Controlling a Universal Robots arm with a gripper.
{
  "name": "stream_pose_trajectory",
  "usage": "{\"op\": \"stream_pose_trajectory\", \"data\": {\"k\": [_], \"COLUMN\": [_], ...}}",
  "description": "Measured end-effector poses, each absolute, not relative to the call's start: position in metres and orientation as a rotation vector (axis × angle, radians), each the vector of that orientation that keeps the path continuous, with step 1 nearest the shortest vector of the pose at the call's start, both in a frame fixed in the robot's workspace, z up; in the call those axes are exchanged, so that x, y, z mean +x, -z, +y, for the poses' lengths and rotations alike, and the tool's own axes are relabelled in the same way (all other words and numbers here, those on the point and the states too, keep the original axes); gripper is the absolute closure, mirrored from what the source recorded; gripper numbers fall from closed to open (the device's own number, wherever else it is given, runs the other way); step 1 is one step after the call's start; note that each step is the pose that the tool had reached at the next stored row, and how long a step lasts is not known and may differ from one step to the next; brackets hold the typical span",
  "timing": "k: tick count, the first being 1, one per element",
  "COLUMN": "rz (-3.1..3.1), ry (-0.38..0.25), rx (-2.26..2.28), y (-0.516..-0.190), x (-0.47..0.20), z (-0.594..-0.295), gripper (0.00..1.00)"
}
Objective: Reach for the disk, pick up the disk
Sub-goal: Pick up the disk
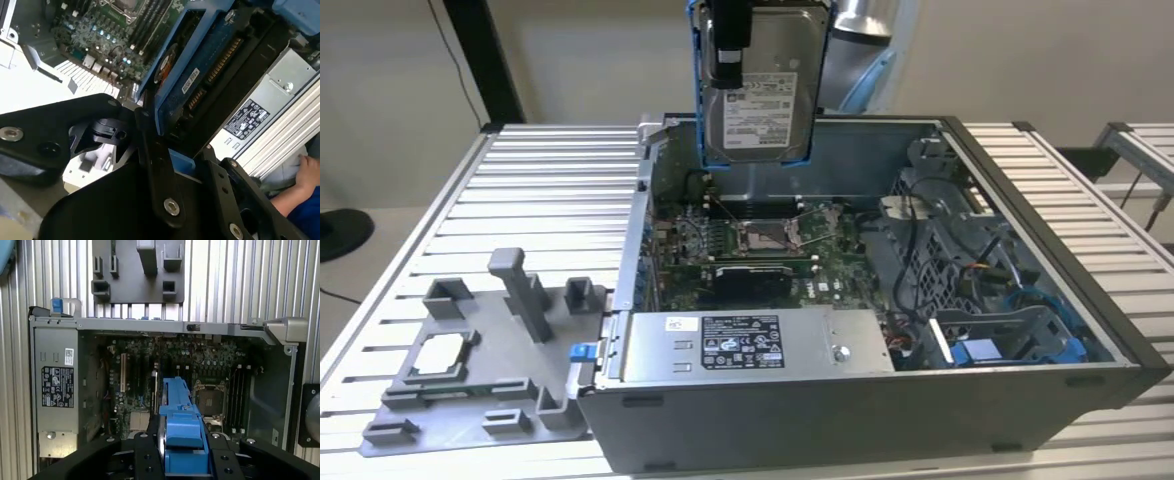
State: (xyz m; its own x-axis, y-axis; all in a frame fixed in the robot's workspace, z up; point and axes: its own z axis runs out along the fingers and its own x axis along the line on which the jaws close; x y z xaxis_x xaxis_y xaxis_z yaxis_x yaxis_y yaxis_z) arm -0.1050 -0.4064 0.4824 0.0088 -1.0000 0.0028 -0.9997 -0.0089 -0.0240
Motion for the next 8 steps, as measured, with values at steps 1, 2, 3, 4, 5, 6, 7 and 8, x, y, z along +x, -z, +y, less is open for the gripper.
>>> {"op": "stream_pose_trajectory", "data": {"k": [1, 2, 3, 4, 5, 6, 7, 8], "rz": [2.201, 2.201, 2.201, 2.201, 2.201, 2.201, 2.201, 2.201], "ry": [0.03, 0.03, 0.03, 0.03, 0.03, 0.03, 0.03, 0.03], "rx": [-2.22, -2.22, -2.22, -2.22, -2.22, -2.22, -2.22, -2.22], "y": [-0.482, -0.482, -0.482, -0.482, -0.482, -0.482, -0.482, -0.482], "x": [-0.102, -0.097, -0.091, -0.087, -0.084, -0.082, -0.079, -0.076], "z": [-0.406, -0.406, -0.406, -0.406, -0.406, -0.406, -0.406, -0.406], "gripper": [1.0, 1.0, 1.0, 1.0, 1.0, 1.0, 1.0, 1.0]}}
